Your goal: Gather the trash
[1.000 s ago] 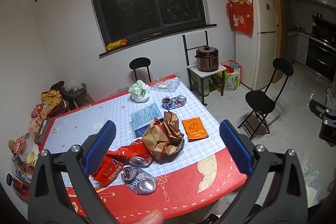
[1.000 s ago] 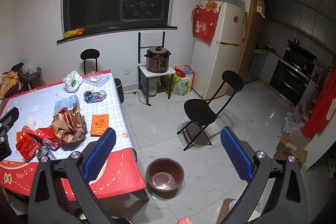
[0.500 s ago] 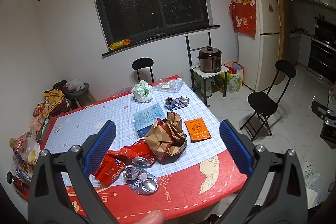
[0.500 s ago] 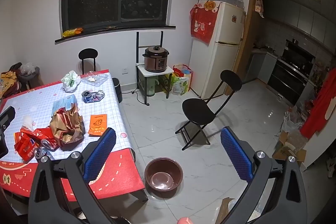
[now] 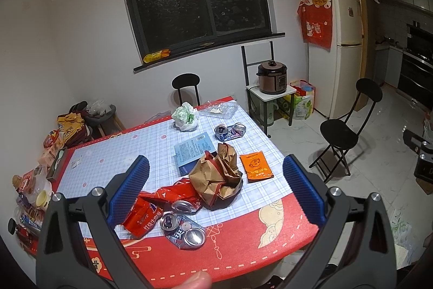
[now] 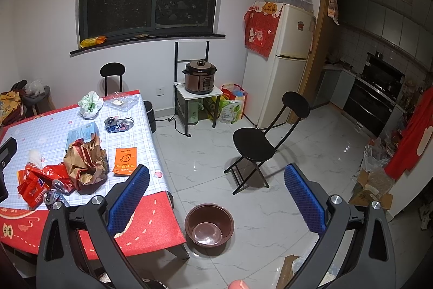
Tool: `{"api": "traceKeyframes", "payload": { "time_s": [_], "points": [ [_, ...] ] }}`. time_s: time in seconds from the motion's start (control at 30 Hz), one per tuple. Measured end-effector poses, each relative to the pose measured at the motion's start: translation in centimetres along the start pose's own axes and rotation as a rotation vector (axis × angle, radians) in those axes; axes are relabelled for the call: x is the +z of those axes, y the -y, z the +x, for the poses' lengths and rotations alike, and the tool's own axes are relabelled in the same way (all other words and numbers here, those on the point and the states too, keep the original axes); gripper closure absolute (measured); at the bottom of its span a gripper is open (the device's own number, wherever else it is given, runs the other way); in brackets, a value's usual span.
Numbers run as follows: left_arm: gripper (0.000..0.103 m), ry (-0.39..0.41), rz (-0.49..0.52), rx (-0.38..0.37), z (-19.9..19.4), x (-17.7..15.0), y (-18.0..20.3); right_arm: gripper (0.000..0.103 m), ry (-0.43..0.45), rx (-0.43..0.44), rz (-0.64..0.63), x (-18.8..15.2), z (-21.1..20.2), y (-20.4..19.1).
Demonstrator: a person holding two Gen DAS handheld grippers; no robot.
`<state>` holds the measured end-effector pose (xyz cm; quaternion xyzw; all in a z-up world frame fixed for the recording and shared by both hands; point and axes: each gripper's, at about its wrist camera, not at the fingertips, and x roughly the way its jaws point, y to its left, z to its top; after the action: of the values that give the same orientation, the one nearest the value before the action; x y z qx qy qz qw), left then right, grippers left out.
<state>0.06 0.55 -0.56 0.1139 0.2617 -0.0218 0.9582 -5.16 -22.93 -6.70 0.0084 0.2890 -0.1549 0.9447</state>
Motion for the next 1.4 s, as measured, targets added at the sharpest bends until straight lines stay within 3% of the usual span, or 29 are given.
{"api": "traceKeyframes", "payload": {
  "time_s": [0.53,1.4],
  "points": [
    [0.006,0.002,-0.005,0.000,0.0,0.0,-0.2,0.005,0.000,-0.008,-0.001,0.6,-0.7,2.0],
    [0.006,-0.009,-0.025,0.005,0.2,-1.0,-1.0,0.005,-0.003,-0.013,-0.006,0.4,-0.6,1.6]
  ]
}}
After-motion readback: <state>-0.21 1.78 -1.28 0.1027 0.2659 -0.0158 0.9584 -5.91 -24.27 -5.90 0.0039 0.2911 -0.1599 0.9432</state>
